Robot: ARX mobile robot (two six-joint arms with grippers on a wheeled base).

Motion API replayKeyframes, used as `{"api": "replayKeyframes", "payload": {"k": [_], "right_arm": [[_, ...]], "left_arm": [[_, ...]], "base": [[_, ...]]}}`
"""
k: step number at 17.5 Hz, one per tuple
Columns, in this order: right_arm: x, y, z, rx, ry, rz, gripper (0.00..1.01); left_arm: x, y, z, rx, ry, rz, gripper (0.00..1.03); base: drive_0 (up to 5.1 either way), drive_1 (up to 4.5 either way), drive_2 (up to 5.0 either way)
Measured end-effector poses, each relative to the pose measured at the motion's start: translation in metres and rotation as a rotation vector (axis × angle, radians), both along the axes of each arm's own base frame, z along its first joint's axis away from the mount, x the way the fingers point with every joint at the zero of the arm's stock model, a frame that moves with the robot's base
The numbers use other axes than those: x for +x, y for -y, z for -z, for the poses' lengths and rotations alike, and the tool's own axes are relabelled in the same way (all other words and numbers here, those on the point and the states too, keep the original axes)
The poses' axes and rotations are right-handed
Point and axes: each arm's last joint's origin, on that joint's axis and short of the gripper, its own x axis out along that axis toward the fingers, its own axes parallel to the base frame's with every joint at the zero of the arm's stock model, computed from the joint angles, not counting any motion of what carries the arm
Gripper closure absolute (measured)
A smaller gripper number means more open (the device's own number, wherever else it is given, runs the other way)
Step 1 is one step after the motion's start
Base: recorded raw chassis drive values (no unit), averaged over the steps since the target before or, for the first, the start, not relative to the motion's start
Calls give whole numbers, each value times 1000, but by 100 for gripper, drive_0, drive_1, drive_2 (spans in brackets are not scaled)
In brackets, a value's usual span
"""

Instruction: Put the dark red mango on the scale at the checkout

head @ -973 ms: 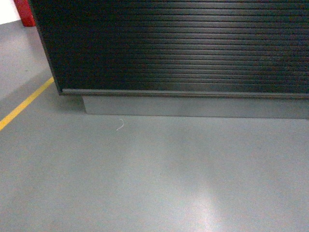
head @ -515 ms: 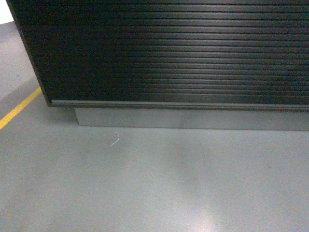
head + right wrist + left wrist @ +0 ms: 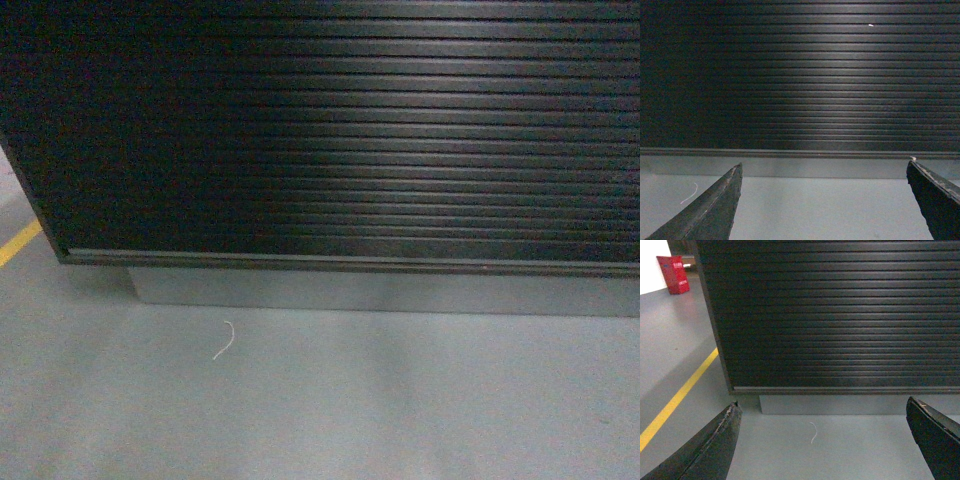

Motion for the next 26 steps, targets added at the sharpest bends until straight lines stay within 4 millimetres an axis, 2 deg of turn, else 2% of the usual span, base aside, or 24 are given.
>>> {"api": "replayKeyframes", "payload": {"k": [15, 26], "right_arm": [[0, 0, 0, 0, -2, 0, 3], [0, 0, 0, 0, -1, 0, 3]], "left_arm": [[0, 0, 0, 0, 2, 0, 5], [0, 0, 0, 0, 1, 0, 5]], "base": [[-6, 391, -403], [0, 0, 0]]}}
